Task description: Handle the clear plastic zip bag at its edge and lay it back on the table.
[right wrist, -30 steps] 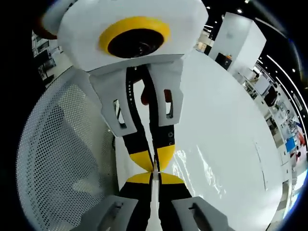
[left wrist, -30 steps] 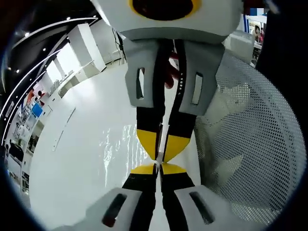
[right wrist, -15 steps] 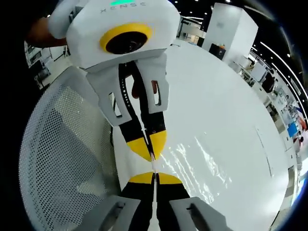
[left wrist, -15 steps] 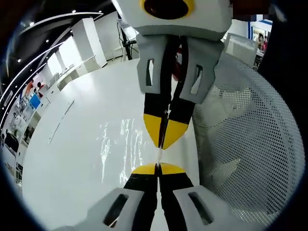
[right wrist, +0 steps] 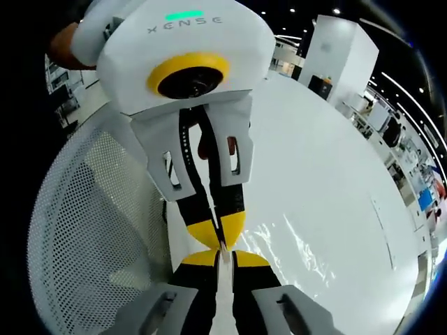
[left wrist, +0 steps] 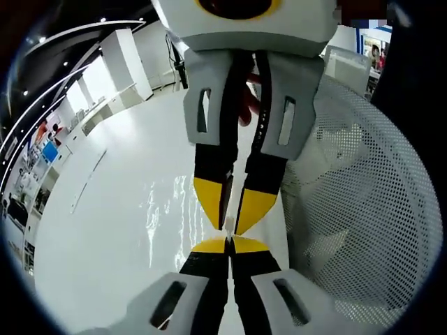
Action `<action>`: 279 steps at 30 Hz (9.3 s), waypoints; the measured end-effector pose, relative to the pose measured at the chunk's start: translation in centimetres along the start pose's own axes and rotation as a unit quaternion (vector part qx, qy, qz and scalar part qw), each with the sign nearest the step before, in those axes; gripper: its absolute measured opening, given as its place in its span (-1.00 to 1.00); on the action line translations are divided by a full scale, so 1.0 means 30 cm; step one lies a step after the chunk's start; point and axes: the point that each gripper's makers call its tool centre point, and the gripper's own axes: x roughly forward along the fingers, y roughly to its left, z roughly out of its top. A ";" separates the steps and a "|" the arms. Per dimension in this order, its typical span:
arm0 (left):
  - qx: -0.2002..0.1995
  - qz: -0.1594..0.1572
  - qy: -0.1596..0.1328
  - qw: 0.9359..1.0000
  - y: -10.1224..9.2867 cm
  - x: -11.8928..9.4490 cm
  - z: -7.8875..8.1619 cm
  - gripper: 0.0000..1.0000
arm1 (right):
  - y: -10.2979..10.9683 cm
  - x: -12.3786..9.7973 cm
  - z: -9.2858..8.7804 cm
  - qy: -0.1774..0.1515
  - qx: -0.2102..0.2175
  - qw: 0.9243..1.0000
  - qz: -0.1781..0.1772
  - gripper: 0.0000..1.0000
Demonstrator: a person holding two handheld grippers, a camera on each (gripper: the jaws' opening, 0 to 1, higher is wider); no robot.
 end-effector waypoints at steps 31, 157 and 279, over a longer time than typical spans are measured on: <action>0.012 0.028 0.025 0.999 0.034 0.036 -0.007 -0.99 | -0.015 -0.022 -0.082 0.035 0.015 0.999 -0.012 -1.00; 0.006 0.021 0.017 1.000 0.003 0.040 -0.023 -1.00 | -0.024 -0.131 -0.332 0.069 0.043 0.996 -0.024 -1.00; 0.085 0.072 -0.028 0.993 0.080 0.047 0.076 -0.97 | -0.262 -0.177 -0.049 -0.036 -0.042 0.988 -0.145 -1.00</action>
